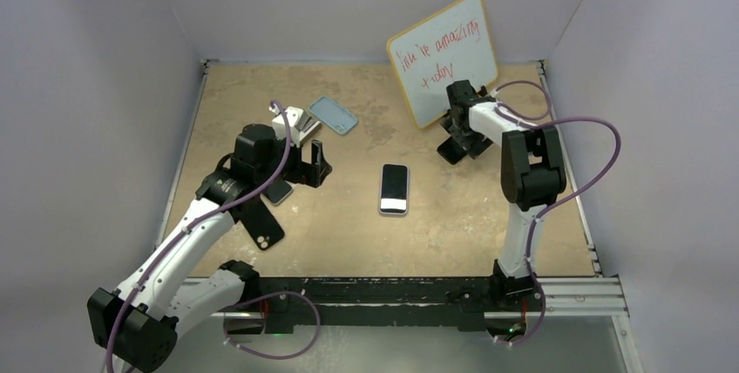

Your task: Put the phone into the phone case

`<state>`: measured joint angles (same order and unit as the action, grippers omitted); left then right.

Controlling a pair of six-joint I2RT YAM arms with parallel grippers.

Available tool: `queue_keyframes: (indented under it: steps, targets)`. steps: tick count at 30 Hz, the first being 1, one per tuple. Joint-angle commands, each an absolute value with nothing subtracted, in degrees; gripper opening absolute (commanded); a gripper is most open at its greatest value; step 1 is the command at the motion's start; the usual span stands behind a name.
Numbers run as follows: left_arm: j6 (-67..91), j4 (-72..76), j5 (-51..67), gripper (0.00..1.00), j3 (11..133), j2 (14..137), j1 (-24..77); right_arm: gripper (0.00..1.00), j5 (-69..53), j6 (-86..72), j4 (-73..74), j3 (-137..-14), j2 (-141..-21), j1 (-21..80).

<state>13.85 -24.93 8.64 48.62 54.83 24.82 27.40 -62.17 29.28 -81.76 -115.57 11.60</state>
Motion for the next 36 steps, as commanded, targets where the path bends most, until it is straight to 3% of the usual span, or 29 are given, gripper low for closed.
queue_keyframes:
  steps: [1, 18, 27, 36]
  targets:
    - [12.56, -23.86, 7.98, 0.94, 49.35, 53.7, 24.61, 0.98, 27.32, -63.62, 30.29, -82.33, -115.38, 10.79]
    - [13.36, -25.23, 3.75, 0.95, 49.74, 54.68, 24.08, 0.92, 25.41, -62.9, 30.85, -83.33, -118.96, 10.28]
    - [19.25, -27.08, -3.38, 1.0, 50.09, 55.8, 24.08, 0.96, 23.84, -62.42, 29.22, -81.77, -119.86, 10.22]
    - [28.23, -25.42, -4.67, 0.95, 50.15, 62.78, 22.47, 0.99, 22.89, -61.07, 29.03, -81.24, -120.43, 10.13]
